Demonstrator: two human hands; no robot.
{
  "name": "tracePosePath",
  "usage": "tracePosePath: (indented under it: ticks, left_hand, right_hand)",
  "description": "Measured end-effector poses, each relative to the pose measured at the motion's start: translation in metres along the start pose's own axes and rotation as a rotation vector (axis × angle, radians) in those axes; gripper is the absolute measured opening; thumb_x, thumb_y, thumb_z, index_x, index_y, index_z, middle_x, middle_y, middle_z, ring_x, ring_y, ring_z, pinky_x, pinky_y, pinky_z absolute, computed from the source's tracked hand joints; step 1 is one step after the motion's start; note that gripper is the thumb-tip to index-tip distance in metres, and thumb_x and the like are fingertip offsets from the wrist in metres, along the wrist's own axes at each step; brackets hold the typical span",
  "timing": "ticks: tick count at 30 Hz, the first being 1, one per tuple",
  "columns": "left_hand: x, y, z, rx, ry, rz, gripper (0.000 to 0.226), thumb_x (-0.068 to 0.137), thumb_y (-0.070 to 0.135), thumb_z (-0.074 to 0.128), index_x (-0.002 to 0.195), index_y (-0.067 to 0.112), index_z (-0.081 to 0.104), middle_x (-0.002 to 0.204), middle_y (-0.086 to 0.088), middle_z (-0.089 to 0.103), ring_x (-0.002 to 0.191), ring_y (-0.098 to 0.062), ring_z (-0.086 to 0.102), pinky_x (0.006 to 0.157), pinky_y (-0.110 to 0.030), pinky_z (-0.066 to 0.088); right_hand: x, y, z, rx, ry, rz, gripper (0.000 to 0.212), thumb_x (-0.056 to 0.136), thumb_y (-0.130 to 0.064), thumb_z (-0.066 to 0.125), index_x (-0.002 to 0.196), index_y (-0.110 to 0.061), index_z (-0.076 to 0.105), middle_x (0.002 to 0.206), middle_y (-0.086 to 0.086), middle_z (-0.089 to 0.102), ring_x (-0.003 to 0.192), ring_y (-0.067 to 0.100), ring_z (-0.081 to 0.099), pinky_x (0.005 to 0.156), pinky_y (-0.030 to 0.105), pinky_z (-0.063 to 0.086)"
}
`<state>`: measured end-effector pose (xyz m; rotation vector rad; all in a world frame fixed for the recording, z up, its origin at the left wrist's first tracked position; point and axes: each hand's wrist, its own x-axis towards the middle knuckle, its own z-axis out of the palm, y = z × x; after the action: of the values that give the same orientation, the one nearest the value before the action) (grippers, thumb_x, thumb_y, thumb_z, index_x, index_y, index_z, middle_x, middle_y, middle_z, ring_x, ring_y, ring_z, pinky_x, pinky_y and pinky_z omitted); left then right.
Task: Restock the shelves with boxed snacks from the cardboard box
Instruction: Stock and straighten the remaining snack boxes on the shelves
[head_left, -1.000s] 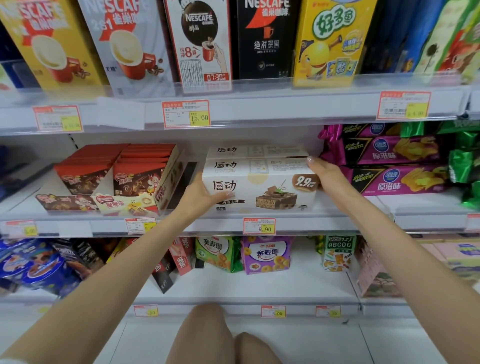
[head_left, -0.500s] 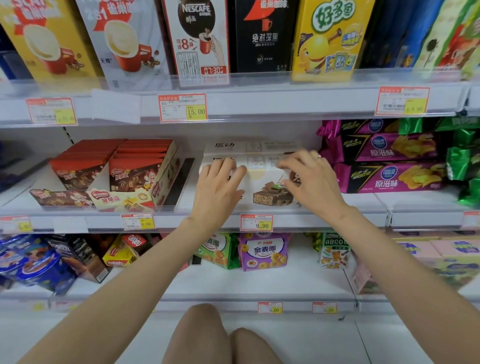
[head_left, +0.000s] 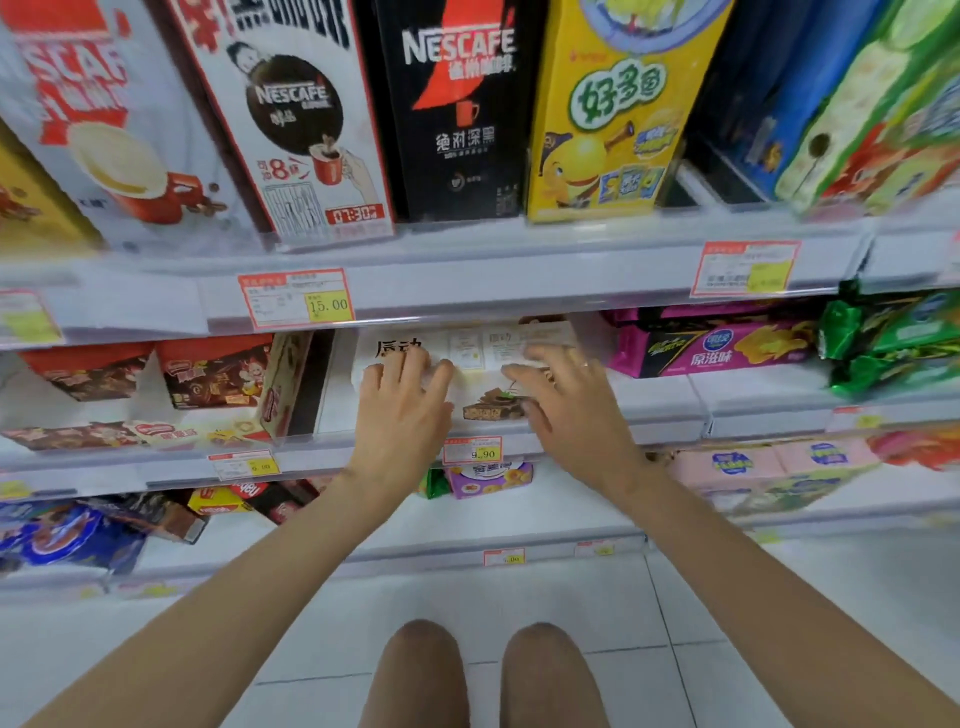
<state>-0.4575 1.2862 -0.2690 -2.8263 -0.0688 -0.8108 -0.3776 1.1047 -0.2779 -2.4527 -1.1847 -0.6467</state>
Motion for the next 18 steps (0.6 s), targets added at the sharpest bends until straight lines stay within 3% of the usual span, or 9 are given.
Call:
tracePosePath:
  ticks: [4, 7, 12, 14, 16, 18]
  left_hand:
    - [0.009, 0.015, -0.044, -0.168, -0.024, 0.121, 0.019, 0.073, 0.013, 0.064, 0.090, 0.009, 0.058, 0.083, -0.009, 0.058, 0.069, -0.029, 0.056, 0.058, -0.036, 0.042]
    - [0.011, 0.034, -0.088, -0.321, -0.094, 0.187, 0.020, 0.078, 0.019, 0.047, 0.095, 0.010, 0.055, 0.085, -0.007, 0.060, 0.068, -0.027, 0.058, 0.056, -0.033, 0.045]
    - [0.027, 0.064, -0.174, -0.463, -0.199, 0.170, 0.040, 0.068, 0.016, 0.074, 0.100, 0.014, 0.051, 0.096, -0.005, 0.061, 0.078, -0.023, 0.060, 0.058, -0.029, 0.047]
    - [0.043, 0.075, -0.213, -0.561, -0.231, 0.163, 0.038, 0.069, 0.015, 0.073, 0.100, 0.012, 0.051, 0.099, -0.003, 0.055, 0.075, -0.023, 0.062, 0.053, -0.028, 0.050]
    - [0.056, 0.087, -0.252, -0.613, -0.254, 0.160, 0.027, 0.075, 0.018, 0.058, 0.100, 0.014, 0.051, 0.101, 0.000, 0.050, 0.077, -0.021, 0.060, 0.055, -0.029, 0.051]
    - [0.066, 0.098, -0.289, -0.656, -0.304, 0.161, 0.025, 0.078, 0.024, 0.047, 0.100, 0.016, 0.053, 0.100, 0.001, 0.055, 0.076, -0.018, 0.061, 0.057, -0.025, 0.051]
  right_hand:
    - [-0.014, -0.020, -0.046, 0.091, -0.087, 0.035, 0.047, 0.060, -0.002, 0.080, 0.103, -0.013, 0.065, 0.104, 0.012, 0.063, 0.091, 0.027, 0.060, 0.078, 0.036, 0.050]
    - [-0.023, -0.033, -0.092, 0.188, -0.144, 0.144, 0.062, 0.065, -0.005, 0.078, 0.117, -0.021, 0.049, 0.107, 0.009, 0.062, 0.087, 0.026, 0.064, 0.072, 0.032, 0.052]
    - [-0.030, -0.044, -0.185, 0.208, -0.146, 0.268, 0.053, 0.064, -0.008, 0.078, 0.110, -0.021, 0.055, 0.105, 0.004, 0.061, 0.089, 0.016, 0.053, 0.071, 0.030, 0.054]
    - [-0.031, -0.049, -0.226, 0.209, -0.165, 0.344, 0.043, 0.073, -0.013, 0.065, 0.112, -0.024, 0.049, 0.104, 0.004, 0.062, 0.088, 0.018, 0.058, 0.070, 0.029, 0.054]
    - [-0.032, -0.055, -0.267, 0.198, -0.166, 0.425, 0.034, 0.078, -0.022, 0.045, 0.112, -0.026, 0.047, 0.104, 0.002, 0.062, 0.085, 0.020, 0.062, 0.069, 0.027, 0.053]
    - [-0.034, -0.062, -0.304, 0.187, -0.157, 0.489, 0.032, 0.079, -0.026, 0.041, 0.110, -0.026, 0.050, 0.103, -0.001, 0.060, 0.086, 0.016, 0.061, 0.070, 0.025, 0.050]
